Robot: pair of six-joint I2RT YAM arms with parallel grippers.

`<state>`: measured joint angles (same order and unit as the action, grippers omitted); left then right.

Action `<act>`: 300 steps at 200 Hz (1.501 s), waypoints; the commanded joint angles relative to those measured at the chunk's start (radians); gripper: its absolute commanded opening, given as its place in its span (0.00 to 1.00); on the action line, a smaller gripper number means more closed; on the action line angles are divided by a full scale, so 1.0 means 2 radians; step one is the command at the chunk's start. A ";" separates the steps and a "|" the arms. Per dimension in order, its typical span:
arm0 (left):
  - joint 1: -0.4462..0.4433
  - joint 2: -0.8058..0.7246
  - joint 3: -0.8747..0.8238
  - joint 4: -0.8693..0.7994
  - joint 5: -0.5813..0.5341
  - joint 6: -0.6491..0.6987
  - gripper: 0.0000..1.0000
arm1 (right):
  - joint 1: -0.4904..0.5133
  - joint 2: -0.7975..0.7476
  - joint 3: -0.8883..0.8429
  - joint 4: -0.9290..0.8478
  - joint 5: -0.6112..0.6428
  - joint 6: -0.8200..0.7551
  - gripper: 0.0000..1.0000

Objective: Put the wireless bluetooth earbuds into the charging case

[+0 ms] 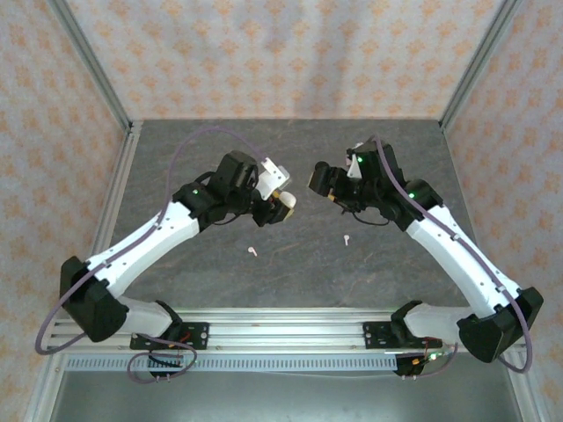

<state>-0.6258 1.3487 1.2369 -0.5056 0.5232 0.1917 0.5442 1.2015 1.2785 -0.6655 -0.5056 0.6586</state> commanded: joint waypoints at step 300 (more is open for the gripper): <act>0.061 -0.046 0.035 0.021 0.153 -0.065 0.74 | 0.052 -0.005 0.031 0.018 -0.074 -0.219 0.00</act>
<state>-0.5964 1.3041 1.2827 -0.5472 0.6281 0.2119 0.6510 1.2018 1.2304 -0.5610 -0.6407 0.4347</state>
